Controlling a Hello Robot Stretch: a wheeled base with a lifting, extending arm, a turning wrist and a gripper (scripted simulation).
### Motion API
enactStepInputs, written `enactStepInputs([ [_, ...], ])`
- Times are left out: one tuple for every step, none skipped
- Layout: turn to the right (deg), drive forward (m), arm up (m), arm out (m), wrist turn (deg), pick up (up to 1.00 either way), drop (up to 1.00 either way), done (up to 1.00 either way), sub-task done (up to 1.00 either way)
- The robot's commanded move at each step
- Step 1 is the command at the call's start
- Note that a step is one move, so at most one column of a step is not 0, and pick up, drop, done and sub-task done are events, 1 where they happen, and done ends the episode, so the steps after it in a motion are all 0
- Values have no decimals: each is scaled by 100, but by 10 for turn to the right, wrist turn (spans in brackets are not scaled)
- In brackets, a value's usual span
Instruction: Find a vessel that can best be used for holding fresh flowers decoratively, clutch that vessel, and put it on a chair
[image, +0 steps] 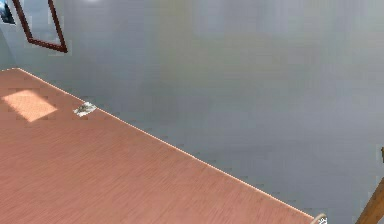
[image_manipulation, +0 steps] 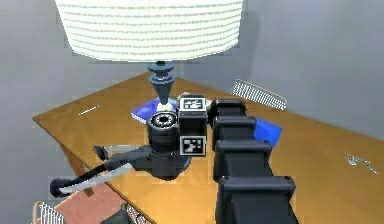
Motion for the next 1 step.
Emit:
enactStepInputs([
  [0,0,0,0,0,0,0,100,0],
])
